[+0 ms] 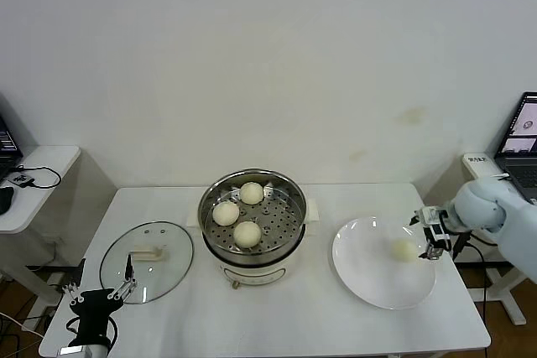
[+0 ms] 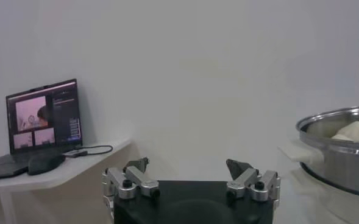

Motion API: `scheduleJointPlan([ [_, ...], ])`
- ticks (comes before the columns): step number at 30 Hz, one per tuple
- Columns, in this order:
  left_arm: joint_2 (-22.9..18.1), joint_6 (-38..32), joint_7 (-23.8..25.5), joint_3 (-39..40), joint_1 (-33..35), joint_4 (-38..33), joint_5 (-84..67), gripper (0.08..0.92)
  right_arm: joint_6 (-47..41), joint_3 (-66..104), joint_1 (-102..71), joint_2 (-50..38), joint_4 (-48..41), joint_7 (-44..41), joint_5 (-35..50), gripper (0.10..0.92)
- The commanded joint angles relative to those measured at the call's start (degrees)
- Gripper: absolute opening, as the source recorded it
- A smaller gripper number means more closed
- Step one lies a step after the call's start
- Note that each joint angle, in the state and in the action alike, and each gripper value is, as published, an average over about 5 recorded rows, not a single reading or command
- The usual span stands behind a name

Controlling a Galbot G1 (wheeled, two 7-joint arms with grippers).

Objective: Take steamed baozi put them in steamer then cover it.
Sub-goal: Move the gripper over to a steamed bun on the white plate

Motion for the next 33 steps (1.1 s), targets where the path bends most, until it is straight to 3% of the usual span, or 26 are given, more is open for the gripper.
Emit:
scheduleJointPlan([
  [1, 0.00, 0.03, 0.02, -0.29, 0.10, 0.09, -0.03, 0.823, 1.14, 5.25, -7.23, 3.00, -5.43, 1.36, -3.51, 0.823],
  [15, -0.13, -0.01, 0.03, -0.43, 0.01, 0.26, -0.14, 0.823, 2.30, 5.11, -6.47, 7.62, -8.68, 3.84, -4.41, 0.814],
  [33, -0.27, -0.09, -0.03, -0.31, -0.13, 0.30, -0.17, 0.823, 1.75, 4.29, -3.64, 7.29, -7.85, 3.56, -3.73, 0.645],
])
